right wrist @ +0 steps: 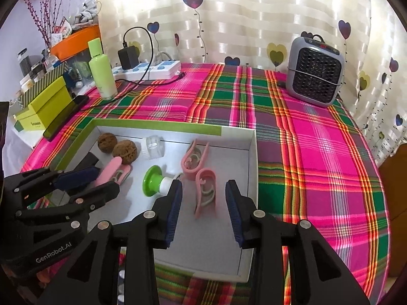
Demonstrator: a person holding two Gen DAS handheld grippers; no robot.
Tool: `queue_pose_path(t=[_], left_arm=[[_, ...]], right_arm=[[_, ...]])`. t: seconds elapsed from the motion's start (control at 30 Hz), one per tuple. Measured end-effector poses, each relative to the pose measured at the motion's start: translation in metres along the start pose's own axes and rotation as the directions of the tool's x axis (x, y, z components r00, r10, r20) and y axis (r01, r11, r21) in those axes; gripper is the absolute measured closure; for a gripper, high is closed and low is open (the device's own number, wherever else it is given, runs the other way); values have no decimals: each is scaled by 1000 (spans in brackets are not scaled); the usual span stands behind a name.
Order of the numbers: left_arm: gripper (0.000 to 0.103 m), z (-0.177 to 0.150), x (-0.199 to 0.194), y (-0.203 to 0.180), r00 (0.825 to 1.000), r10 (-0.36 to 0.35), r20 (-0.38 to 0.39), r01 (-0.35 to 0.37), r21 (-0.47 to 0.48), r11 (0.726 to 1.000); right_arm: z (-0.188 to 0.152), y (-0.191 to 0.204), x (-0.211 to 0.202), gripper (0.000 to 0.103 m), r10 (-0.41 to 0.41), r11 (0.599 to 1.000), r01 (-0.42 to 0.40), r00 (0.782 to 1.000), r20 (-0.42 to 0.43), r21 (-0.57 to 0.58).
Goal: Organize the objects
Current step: 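Open both tools to drop the pink U-clip and pink block into the tray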
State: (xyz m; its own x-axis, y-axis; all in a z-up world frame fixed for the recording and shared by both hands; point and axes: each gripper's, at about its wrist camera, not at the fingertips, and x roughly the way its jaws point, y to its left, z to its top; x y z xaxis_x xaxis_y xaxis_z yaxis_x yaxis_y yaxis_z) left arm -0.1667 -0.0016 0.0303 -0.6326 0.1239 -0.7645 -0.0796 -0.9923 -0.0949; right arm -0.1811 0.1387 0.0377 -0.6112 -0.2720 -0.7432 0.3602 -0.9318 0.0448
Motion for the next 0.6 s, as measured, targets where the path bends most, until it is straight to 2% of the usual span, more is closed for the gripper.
queue_pose_path(t=[0.6], left_arm=[[63, -27, -45, -3, 999, -23, 49, 24, -26, 999]], right_arm=[[-29, 13, -46, 66, 12, 1000, -14, 998, 54, 27]])
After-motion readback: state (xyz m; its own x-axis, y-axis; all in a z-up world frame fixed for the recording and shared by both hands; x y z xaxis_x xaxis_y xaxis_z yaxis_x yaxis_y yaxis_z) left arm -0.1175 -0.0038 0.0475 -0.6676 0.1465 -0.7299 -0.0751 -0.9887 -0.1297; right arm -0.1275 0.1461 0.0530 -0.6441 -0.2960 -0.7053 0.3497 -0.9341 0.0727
